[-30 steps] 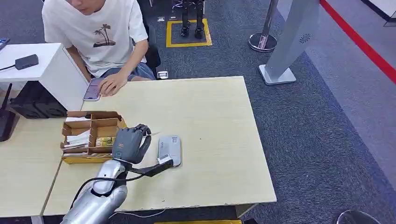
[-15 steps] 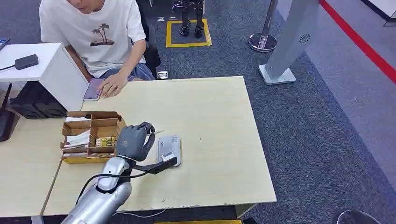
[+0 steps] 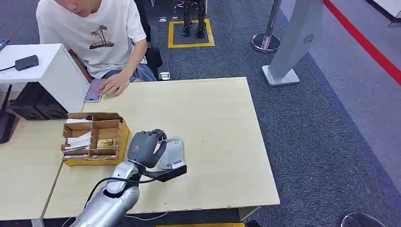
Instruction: Pass the card to the sensor for recognition and then transmit it.
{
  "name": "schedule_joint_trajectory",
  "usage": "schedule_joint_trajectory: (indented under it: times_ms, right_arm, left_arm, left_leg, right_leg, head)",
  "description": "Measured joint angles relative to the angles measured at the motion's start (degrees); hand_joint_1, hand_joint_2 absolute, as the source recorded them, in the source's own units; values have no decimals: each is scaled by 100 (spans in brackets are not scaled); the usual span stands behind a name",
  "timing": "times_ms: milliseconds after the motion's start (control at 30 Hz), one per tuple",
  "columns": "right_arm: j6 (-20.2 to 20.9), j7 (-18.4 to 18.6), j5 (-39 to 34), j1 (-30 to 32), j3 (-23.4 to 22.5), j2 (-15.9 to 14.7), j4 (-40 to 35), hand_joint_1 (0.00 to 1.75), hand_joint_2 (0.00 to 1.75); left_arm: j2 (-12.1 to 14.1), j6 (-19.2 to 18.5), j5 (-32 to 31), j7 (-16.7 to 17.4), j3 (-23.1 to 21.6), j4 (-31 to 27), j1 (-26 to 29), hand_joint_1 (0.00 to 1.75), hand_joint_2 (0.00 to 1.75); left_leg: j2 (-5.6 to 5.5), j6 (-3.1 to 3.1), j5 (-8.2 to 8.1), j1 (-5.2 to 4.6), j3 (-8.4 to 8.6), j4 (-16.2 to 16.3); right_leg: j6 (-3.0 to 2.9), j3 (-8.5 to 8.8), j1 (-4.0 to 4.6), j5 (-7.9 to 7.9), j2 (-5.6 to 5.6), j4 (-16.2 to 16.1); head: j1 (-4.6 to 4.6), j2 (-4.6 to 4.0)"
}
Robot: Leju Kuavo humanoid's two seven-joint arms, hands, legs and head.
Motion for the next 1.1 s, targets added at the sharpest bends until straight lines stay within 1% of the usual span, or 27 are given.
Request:
schedule_joint_trajectory:
  times_ms: [200,400,600,767,967,1100]
  right_arm:
    - [4,2,85,0,0,0,0,0,175]
    - [17,13,98,-5,0,0,-11,0,175]
    - [13,17,118,-3,-9,0,-26,0,175]
    - [0,20,168,8,-48,0,-24,0,175]
    - [0,17,166,16,-57,0,-24,0,175]
    - [-2,4,168,29,-90,0,-24,0,175]
  left_arm:
    - [-50,26,89,-2,-131,0,31,175,175]
    - [-184,53,65,-11,-245,2,25,175,175]
    - [-236,46,65,-98,-393,-4,6,175,175]
    - [-190,44,-77,105,-487,-46,-9,175,175]
    - [-140,26,-116,138,-540,-79,-16,175,175]
    - [-76,-44,-254,350,-544,-92,-17,175,175]
  left_leg:
    - [0,0,0,1,0,0]
    - [0,0,0,0,0,0]
    - [0,0,0,0,0,0]
    - [0,0,0,0,0,0]
    - [0,0,0,0,1,0]
    - [0,0,0,0,0,0]
  right_leg:
    - [0,0,0,0,0,0]
    - [0,0,0,0,0,0]
    - [0,0,0,0,0,0]
    - [0,0,0,0,0,0]
    - [0,0,0,0,0,0]
    - [0,0,0,0,0,0]
  head:
    - [0,0]
    - [0,0]
    - [0,0]
    - [0,0]
    - [0,0]
    - [0,0]
